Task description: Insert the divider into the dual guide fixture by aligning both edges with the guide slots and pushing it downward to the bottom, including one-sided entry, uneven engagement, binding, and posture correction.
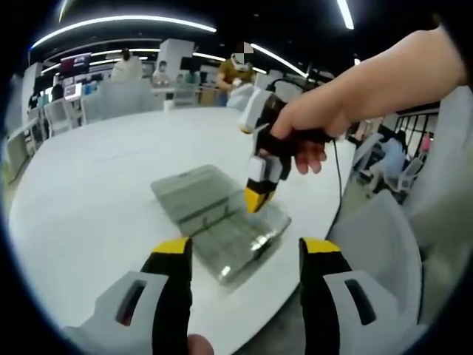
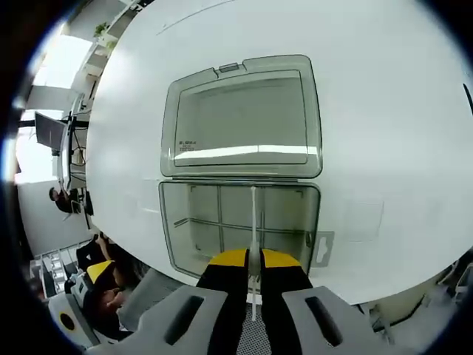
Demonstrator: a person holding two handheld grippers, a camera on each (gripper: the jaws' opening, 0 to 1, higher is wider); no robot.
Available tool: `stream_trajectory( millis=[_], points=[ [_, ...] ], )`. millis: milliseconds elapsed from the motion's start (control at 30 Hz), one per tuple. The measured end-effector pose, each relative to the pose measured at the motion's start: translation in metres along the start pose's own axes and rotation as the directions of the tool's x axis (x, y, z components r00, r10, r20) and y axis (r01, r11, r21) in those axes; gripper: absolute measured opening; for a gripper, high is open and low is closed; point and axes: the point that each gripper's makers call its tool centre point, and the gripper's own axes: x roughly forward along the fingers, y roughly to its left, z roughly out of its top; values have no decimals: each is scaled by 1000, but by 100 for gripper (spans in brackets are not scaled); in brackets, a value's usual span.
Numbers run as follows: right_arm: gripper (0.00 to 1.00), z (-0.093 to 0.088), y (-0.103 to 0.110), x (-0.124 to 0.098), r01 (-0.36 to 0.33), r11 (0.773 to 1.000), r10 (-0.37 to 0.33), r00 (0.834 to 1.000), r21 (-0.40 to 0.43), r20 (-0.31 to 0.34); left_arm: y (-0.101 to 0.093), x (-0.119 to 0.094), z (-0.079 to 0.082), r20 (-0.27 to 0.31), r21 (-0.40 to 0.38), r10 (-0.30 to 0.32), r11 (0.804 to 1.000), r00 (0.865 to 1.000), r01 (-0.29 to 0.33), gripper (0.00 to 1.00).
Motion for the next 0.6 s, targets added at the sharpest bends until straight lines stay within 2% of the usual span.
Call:
stream_trajectory(
  millis=[167, 600],
  points=[
    [0, 8, -3, 6, 1, 1000, -1, 1000, -3, -2, 1, -1, -1, -1, -3, 3, 1000, 1000, -3, 56],
    [0, 0, 0, 6, 0, 1000, 0, 1000, -2, -1, 2, 0, -1, 0, -8, 3, 1000, 1000, -3, 56]
  ],
)
